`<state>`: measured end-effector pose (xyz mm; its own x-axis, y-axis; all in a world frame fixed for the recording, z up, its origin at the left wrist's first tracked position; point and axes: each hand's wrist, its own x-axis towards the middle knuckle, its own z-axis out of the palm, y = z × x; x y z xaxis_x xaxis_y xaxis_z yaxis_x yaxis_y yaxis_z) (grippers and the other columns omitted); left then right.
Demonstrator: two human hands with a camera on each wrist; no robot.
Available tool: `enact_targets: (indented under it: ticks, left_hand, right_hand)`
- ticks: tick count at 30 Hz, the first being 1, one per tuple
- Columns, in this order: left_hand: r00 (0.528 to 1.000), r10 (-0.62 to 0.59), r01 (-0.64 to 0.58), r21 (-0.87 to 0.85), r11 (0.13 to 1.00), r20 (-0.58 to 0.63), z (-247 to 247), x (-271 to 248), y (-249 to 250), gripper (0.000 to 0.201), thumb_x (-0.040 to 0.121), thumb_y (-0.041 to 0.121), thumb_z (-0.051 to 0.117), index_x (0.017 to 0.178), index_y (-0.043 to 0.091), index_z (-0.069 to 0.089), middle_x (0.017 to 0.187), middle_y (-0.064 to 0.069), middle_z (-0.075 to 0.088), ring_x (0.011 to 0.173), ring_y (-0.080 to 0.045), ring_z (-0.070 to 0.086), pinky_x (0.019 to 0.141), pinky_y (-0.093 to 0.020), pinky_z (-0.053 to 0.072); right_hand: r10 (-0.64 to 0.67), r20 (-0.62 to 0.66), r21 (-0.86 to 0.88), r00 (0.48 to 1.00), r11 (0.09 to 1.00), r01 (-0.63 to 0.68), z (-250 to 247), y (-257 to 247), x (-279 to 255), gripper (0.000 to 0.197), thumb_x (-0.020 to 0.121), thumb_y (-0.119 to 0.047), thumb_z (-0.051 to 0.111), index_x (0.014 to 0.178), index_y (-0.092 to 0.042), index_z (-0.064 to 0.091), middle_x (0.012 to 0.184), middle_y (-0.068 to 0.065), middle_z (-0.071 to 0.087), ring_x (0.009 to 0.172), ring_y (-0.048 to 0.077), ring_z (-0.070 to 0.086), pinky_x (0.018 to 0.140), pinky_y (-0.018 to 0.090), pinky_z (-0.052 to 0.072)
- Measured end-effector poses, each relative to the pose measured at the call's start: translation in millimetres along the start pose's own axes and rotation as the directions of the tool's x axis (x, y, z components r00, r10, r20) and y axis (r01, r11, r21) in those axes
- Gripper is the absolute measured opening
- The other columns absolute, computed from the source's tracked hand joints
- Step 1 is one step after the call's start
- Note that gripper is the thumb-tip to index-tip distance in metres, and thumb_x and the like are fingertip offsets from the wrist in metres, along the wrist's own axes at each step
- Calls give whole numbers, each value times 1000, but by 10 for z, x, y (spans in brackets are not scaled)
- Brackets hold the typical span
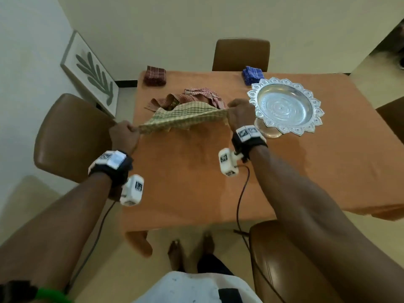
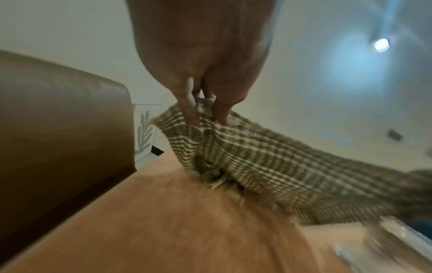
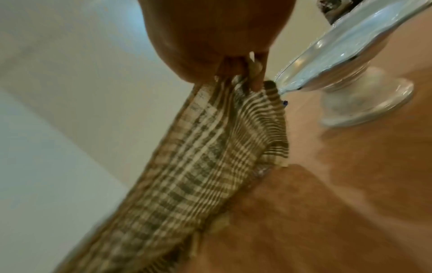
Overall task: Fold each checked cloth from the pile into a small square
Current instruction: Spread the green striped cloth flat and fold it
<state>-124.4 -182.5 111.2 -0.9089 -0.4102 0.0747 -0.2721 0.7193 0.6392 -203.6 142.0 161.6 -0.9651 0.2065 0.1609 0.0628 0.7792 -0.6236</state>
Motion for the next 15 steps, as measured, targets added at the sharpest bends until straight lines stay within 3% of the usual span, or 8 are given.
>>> enact_targets:
  ticks: [3, 5, 11, 15]
  left_hand:
    - [996, 69, -72, 42, 997, 63, 142, -533, -324, 21, 70, 11, 87, 74, -3, 72, 79, -22, 71, 78, -33, 67, 67, -32, 40]
    - [994, 60, -66, 67, 996, 92, 248, -852, -575, 19, 69, 10, 85, 70, -2, 69, 74, -20, 70, 73, -32, 67, 65, -32, 40]
    - [984, 72, -84, 71, 994, 162, 464, -1625, -805, 16, 70, 14, 61, 70, 0, 69, 70, -21, 68, 66, -36, 64, 65, -41, 50]
    - [984, 5, -31, 143, 989, 180, 512, -2041, -813, 14, 74, 10, 66, 75, -2, 73, 76, -23, 70, 74, -37, 65, 68, -40, 50]
  right_hand:
    - [-58, 36, -62, 998, 996, 60, 116, 475, -406, 37, 68, -8, 48, 88, -13, 79, 88, 17, 73, 81, 35, 67, 74, 38, 54]
    - [-128, 97, -165, 987, 976, 143, 231, 902, -701, 35, 65, 0, 50, 83, -11, 79, 83, 20, 72, 75, 39, 66, 72, 44, 54]
    - [-88, 267, -348, 960, 920, 182, 44, 1618, -1404, 32, 81, 5, 56, 101, -8, 77, 107, 19, 69, 93, 39, 64, 89, 47, 46]
    - [-84, 381, -393, 921, 887, 243, -19, 1874, -1721, 31, 87, 2, 53, 107, -6, 74, 110, 19, 69, 97, 39, 63, 88, 42, 45]
